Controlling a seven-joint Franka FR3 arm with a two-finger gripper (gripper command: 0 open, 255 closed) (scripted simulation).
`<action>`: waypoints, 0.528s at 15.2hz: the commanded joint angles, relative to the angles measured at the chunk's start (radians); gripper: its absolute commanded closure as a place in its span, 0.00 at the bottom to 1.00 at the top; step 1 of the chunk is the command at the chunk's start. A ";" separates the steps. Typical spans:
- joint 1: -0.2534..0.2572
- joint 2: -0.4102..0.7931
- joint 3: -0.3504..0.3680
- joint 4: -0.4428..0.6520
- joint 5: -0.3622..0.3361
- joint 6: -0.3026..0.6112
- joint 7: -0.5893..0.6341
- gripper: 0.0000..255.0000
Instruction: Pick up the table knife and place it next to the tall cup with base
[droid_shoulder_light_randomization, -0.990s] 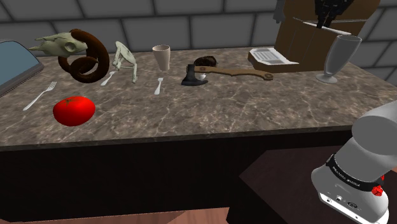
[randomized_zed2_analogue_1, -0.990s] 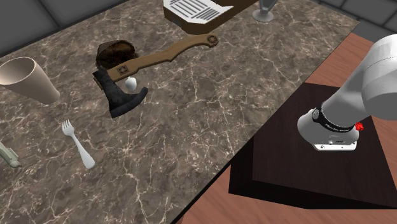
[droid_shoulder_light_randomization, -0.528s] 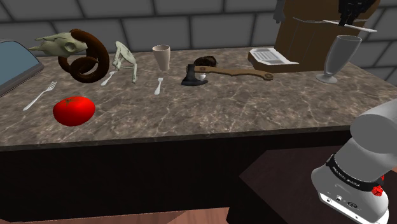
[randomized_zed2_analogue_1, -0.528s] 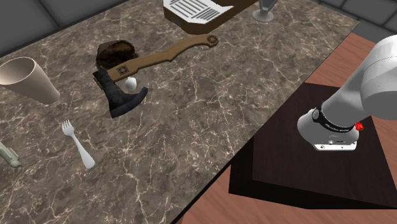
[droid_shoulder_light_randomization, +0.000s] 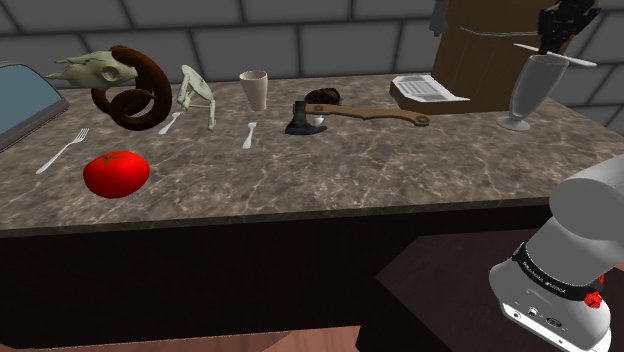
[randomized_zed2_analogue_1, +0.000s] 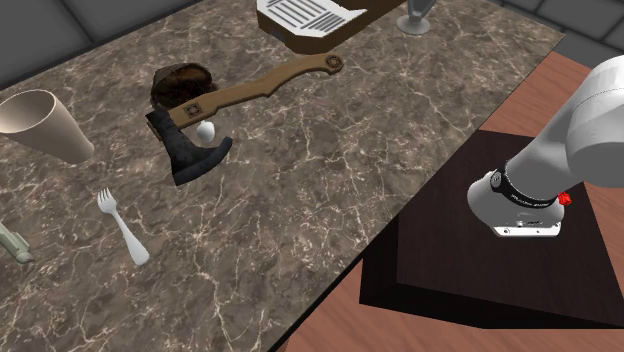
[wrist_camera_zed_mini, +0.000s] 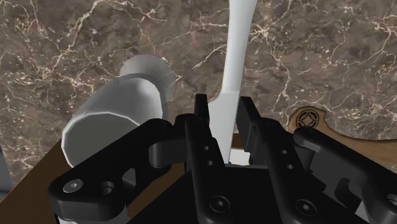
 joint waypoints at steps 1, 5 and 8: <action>-0.001 -0.002 -0.002 -0.030 -0.002 0.028 0.002 1.00; -0.004 -0.007 -0.007 -0.087 -0.007 0.081 0.004 1.00; -0.006 -0.008 -0.012 -0.128 -0.010 0.121 0.005 1.00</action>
